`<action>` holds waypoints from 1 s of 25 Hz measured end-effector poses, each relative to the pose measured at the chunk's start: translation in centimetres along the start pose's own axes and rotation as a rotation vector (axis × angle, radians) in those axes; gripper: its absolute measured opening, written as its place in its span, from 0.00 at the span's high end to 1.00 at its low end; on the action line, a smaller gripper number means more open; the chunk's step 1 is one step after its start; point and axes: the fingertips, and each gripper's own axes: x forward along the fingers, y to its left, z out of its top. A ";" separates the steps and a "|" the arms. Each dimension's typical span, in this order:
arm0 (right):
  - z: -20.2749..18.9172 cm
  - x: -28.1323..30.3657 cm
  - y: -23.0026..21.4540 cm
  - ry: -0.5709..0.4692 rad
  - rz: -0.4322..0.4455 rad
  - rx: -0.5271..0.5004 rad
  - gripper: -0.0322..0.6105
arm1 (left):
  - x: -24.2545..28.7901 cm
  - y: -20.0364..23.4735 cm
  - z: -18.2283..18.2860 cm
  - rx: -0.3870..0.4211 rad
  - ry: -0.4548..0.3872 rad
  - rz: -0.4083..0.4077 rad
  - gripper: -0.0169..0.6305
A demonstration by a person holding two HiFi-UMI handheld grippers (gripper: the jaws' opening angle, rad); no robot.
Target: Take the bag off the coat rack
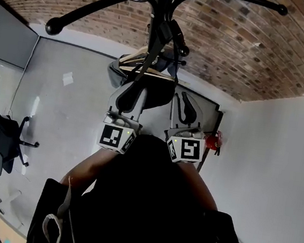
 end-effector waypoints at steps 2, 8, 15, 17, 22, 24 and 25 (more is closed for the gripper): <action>0.2 0.9 -0.5 -0.002 -0.001 -0.003 0.85 | 0.8 0.2 -0.1 0.004 0.005 0.007 0.83; 0.3 3.7 -1.9 0.005 0.008 0.002 0.85 | 3.3 0.4 -0.5 0.036 0.009 0.004 0.82; 1.3 6.5 -2.5 -0.002 0.020 -0.015 0.83 | 5.2 1.2 -0.6 0.028 0.025 0.026 0.82; 1.9 7.3 -2.6 -0.009 0.023 -0.022 0.82 | 6.0 1.6 -0.4 0.038 0.024 0.035 0.82; 2.2 8.9 -1.8 -0.003 0.053 -0.044 0.81 | 7.3 1.9 -0.2 0.054 0.024 0.044 0.82; 2.4 9.5 -1.9 -0.002 0.047 -0.043 0.81 | 7.7 2.0 -0.1 0.042 0.021 0.039 0.82; 2.5 9.7 -2.0 -0.005 0.042 -0.045 0.81 | 7.8 2.1 -0.1 0.039 0.021 0.036 0.82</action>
